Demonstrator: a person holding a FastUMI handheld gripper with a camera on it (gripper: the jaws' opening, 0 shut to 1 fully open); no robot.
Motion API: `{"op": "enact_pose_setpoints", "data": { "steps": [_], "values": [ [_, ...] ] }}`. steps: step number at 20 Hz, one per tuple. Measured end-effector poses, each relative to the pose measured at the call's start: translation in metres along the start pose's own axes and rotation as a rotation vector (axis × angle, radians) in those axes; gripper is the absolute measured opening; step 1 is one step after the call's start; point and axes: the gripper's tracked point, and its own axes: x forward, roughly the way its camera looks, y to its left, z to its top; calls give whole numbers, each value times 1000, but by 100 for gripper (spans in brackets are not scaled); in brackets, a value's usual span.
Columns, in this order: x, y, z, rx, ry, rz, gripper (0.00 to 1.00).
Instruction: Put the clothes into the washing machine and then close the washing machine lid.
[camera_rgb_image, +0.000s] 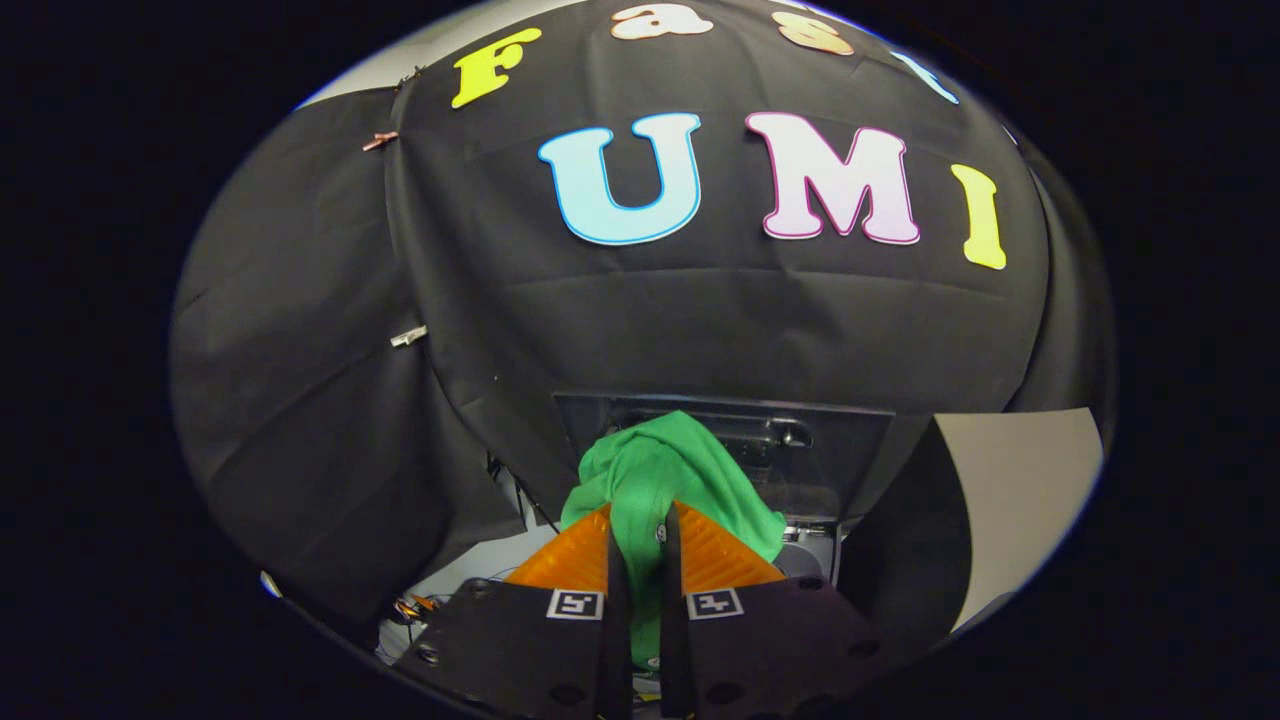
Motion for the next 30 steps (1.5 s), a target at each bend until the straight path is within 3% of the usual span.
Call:
{"op": "enact_pose_setpoints", "data": {
  "steps": [12, 20, 22, 27, 30],
  "values": [
    [107, -57, -114, 40, 81, -109, 16],
    [145, -73, -153, 26, 125, -151, 16],
    [151, -70, -166, 45, 156, -133, 23],
    [147, -84, -159, 6, 93, -202, 100],
    [142, -80, -153, -16, 73, -194, 99]
  ]
}}
